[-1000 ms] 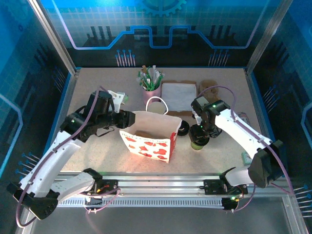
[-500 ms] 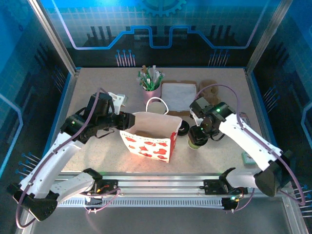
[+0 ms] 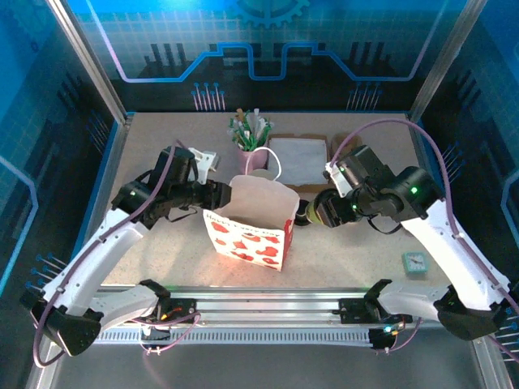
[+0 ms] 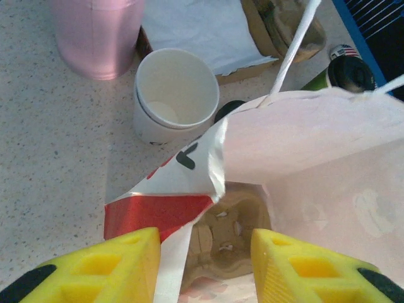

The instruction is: Pack the takeout coffee

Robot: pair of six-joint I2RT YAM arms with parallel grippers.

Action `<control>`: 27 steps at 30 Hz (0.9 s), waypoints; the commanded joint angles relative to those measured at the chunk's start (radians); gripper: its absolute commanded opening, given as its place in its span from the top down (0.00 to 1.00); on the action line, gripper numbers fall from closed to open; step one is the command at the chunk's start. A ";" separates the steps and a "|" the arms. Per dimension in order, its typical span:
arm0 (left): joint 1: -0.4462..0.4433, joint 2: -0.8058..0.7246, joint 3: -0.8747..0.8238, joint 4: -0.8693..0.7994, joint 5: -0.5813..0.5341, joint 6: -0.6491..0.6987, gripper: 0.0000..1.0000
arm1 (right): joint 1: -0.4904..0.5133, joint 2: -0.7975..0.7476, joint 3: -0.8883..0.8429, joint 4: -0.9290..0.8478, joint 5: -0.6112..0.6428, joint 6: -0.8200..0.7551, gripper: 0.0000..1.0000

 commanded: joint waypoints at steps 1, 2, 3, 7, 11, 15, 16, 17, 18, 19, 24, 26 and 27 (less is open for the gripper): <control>0.006 0.024 0.044 0.028 0.059 -0.029 0.57 | 0.043 0.014 0.078 -0.088 0.022 -0.021 0.49; 0.006 0.029 0.050 0.032 0.064 -0.030 0.57 | 0.056 0.018 0.099 -0.101 0.034 -0.021 0.49; 0.006 0.031 0.057 0.031 0.067 -0.030 0.57 | 0.069 0.022 0.121 -0.114 0.047 -0.022 0.49; 0.006 0.033 0.085 0.032 0.060 -0.020 0.57 | 0.094 0.035 0.212 -0.167 0.090 -0.022 0.50; 0.006 0.051 0.116 0.031 0.060 -0.013 0.56 | 0.111 0.046 0.301 -0.205 0.106 -0.023 0.51; 0.006 0.077 0.149 0.012 0.054 0.002 0.55 | 0.136 0.063 0.381 -0.223 0.099 -0.025 0.51; 0.006 0.081 0.164 -0.001 0.045 0.010 0.55 | 0.144 0.069 0.399 -0.230 0.097 -0.025 0.52; 0.006 0.083 0.179 -0.018 0.033 0.020 0.54 | 0.155 0.077 0.421 -0.240 0.098 -0.027 0.52; 0.006 0.080 0.190 -0.032 0.016 0.030 0.53 | 0.162 0.082 0.439 -0.248 0.100 -0.026 0.52; 0.007 0.074 0.201 -0.047 -0.013 0.038 0.52 | 0.170 0.087 0.456 -0.256 0.107 -0.027 0.53; 0.006 0.044 0.274 -0.147 -0.141 0.067 0.51 | 0.204 0.110 0.530 -0.260 0.097 -0.027 0.53; 0.006 0.037 0.296 -0.193 -0.169 0.078 0.50 | 0.226 0.129 0.558 -0.258 0.089 -0.031 0.54; 0.006 0.039 0.305 -0.219 -0.184 0.080 0.50 | 0.234 0.137 0.568 -0.255 0.089 -0.033 0.54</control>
